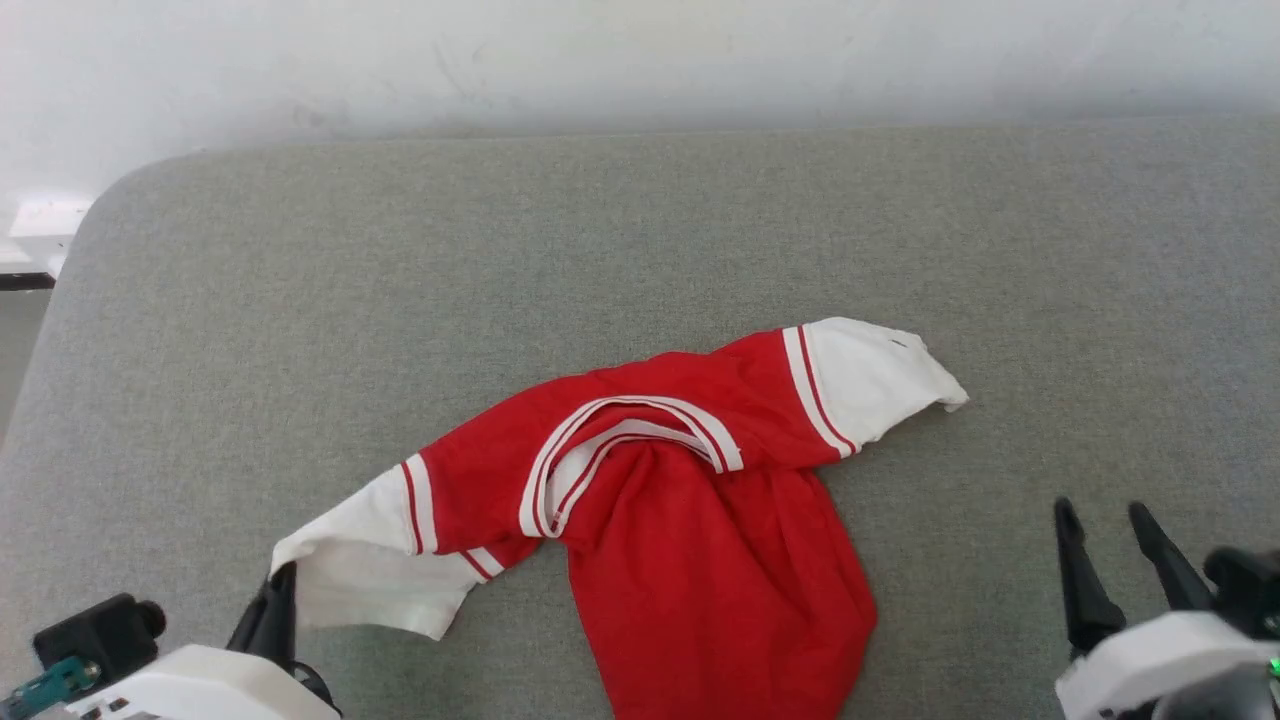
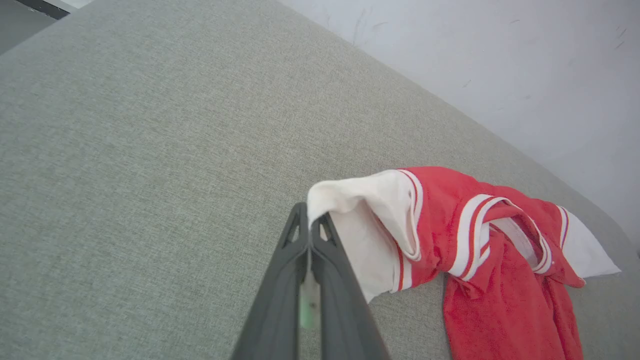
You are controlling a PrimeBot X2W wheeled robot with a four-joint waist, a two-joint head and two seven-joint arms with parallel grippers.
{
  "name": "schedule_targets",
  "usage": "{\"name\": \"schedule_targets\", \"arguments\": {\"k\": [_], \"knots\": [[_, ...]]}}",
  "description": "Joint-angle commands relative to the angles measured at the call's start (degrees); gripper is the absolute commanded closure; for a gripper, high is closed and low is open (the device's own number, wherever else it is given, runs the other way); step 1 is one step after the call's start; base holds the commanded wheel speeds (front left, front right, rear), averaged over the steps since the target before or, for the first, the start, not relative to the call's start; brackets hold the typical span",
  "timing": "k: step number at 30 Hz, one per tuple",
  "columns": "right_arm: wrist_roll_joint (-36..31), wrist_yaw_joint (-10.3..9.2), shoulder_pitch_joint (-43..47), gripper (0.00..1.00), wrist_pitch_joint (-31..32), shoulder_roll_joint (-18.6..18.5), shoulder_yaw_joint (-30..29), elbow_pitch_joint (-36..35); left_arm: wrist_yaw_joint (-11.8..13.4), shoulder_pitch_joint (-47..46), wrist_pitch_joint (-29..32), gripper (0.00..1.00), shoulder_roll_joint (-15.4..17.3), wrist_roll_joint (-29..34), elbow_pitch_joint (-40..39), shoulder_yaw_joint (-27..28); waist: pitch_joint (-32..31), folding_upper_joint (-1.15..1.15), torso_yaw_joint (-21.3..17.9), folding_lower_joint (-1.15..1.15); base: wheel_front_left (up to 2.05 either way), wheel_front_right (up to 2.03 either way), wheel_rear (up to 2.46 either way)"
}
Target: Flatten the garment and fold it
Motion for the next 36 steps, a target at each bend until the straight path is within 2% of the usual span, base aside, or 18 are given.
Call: {"name": "schedule_targets", "arguments": {"k": [1,6,13,18,25,36], "knots": [[-1.02,-0.03,-1.53,0.00,1.33,0.03,0.74,-1.05,0.04,-0.45,0.40,1.00,0.25,0.32,-0.51,-0.52,0.10,0.00,0.04,0.01,0.00,0.00,0.00],[-4.68,-0.03,-7.80,0.00,10.04,0.00,3.24,-4.31,-0.33,-2.59,1.23,1.00,0.12,1.01,-1.02,-2.22,1.19,0.00,-0.19,0.01,0.00,0.00,0.00],[-2.12,-0.03,-19.37,0.00,27.02,-3.02,3.61,-3.50,-1.36,-5.54,1.66,1.00,0.19,1.80,-1.24,-3.65,4.22,0.00,0.46,0.01,0.00,0.00,0.00],[-0.30,-0.03,-26.61,0.00,35.83,-4.84,5.18,-1.12,-2.36,-7.81,2.03,1.00,-0.26,2.02,-1.00,-4.97,6.77,0.00,1.83,0.01,0.00,0.00,0.00],[-0.38,-0.03,-32.04,0.00,44.22,-8.16,7.26,3.89,-3.96,-11.22,2.15,1.00,-1.32,2.33,0.42,-6.81,10.71,0.00,4.84,0.01,0.00,0.00,0.00],[2.71,-0.03,-31.34,0.00,52.97,-11.69,12.07,6.10,-5.56,-14.13,2.01,1.00,-2.19,2.35,2.39,-8.12,13.39,0.00,7.25,0.01,0.00,0.00,0.00]]}}
